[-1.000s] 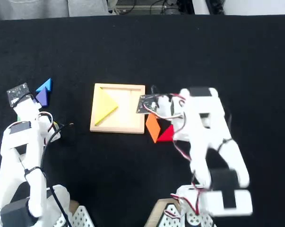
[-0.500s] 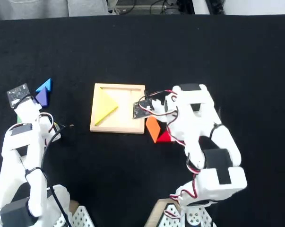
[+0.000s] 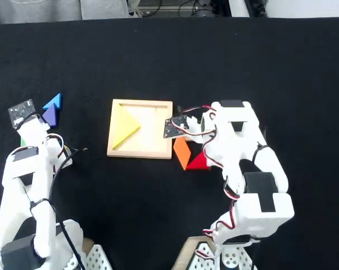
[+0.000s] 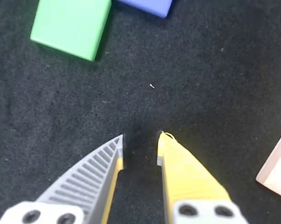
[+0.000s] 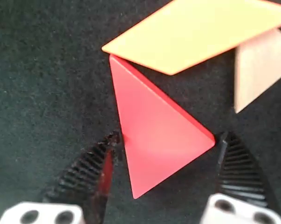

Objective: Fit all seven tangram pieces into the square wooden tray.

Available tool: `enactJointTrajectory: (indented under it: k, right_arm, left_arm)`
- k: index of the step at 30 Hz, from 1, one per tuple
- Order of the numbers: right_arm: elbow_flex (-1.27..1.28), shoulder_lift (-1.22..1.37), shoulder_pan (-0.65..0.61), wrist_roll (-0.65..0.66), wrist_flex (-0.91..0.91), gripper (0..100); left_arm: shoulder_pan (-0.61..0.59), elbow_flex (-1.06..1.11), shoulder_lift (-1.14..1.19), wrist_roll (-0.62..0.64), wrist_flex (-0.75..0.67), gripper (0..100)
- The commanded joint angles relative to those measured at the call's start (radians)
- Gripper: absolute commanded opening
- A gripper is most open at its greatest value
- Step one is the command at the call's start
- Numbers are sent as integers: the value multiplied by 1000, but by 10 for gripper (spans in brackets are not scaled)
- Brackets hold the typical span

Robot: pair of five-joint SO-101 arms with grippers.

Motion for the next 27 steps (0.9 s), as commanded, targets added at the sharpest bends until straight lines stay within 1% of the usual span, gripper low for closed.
enactJointTrajectory:
  k: [1, 6, 12, 16, 18, 23, 27]
  right_arm:
    - [-8, 4, -25, 6, -12, 326]
    - [13, 4, -20, 6, -55, 326]
    - [19, 4, -18, 5, -55, 322]
    - [19, 4, -18, -34, -61, 321]
    - [19, 4, -18, -37, -63, 299]
    - [25, 4, -18, -38, -63, 172]
    - [28, -2, -20, -38, -61, 187]
  left_arm:
    - [-2, -10, -3, -6, -14, 130]
    - [-2, -10, -3, -6, -14, 130]
    - [-2, -10, -3, -6, -14, 130]
    - [-2, -10, -3, -6, -14, 130]
    - [-2, -10, -3, -6, -14, 130]
    - [-2, -10, -3, -6, -14, 130]
    - [-2, -10, -3, -6, -14, 130]
